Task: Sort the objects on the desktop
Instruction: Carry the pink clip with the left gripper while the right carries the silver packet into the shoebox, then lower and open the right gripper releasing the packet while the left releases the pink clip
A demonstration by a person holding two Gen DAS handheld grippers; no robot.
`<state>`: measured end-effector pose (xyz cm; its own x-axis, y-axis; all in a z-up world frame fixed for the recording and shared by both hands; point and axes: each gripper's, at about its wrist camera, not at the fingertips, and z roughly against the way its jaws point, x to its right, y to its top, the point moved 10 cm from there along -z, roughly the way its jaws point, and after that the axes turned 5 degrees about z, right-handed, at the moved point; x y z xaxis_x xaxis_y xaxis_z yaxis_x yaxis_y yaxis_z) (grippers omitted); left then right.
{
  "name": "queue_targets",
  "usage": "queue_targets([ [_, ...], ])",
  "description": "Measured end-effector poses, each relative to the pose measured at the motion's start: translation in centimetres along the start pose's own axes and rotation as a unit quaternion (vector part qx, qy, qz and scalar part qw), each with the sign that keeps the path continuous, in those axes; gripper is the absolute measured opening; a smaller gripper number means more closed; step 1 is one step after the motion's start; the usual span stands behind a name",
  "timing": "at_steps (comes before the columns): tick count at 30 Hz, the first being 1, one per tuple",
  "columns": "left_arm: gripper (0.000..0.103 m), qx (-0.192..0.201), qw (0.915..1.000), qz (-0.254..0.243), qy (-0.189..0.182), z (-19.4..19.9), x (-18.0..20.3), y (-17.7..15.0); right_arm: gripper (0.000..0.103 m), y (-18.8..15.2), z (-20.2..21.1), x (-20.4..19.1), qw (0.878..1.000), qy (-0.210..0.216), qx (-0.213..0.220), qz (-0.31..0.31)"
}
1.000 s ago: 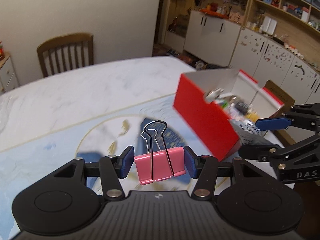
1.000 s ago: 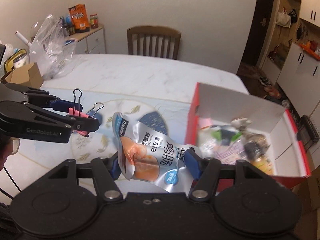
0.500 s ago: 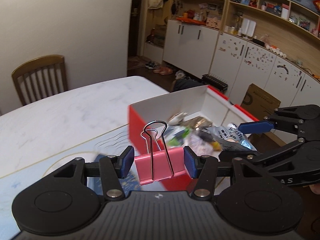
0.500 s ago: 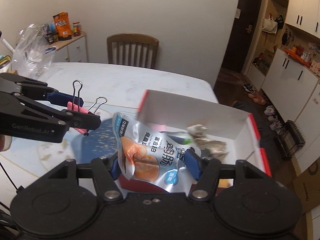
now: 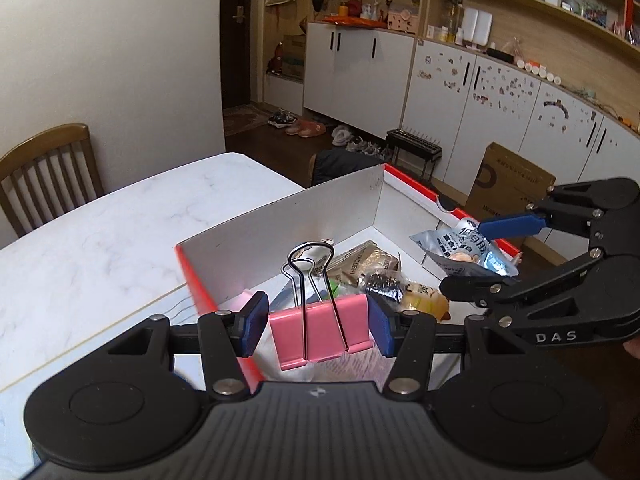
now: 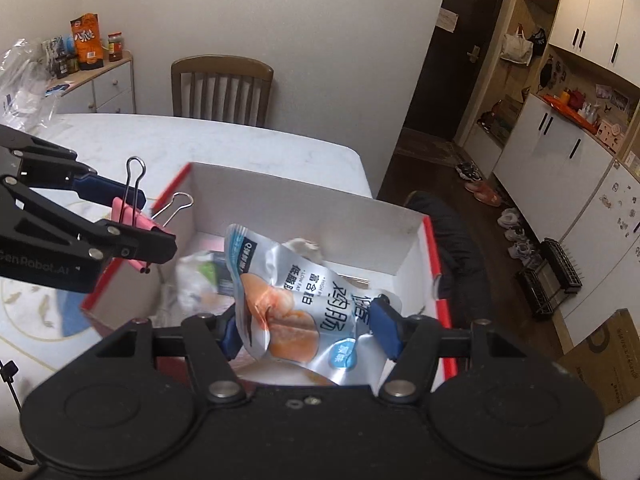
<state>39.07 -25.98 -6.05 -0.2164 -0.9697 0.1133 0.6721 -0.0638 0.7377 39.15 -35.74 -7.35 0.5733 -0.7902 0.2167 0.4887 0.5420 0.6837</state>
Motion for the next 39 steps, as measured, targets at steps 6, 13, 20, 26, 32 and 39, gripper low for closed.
queue_targets([
  [6,0.052,-0.023,0.9997,-0.001,0.011,-3.1,-0.2,0.1,0.063,0.1,-2.4,2.1,1.000,0.001,-0.010,-0.011],
  [13,0.052,-0.051,0.9987,-0.001,0.008,-5.9,-0.4,0.1,0.063,0.0,-5.8,3.5,0.999,0.018,-0.035,-0.032],
  [20,0.052,-0.071,0.9974,-0.011,0.009,-8.0,-0.1,0.0,0.063,0.1,-8.5,3.2,0.998,0.027,-0.052,-0.029],
  [26,0.052,-0.085,0.9962,-0.012,0.012,-9.4,-0.2,-0.1,0.063,0.2,-10.1,3.2,0.997,0.031,-0.061,-0.024],
  [32,0.053,-0.098,0.9949,-0.016,0.017,-10.2,-0.3,-0.6,0.058,0.2,-10.8,3.2,0.997,0.040,-0.066,-0.026],
  [39,0.053,-0.111,0.9934,-0.022,0.013,-10.6,-0.2,-0.9,0.058,0.0,-11.1,3.1,0.996,0.046,-0.070,-0.028],
])
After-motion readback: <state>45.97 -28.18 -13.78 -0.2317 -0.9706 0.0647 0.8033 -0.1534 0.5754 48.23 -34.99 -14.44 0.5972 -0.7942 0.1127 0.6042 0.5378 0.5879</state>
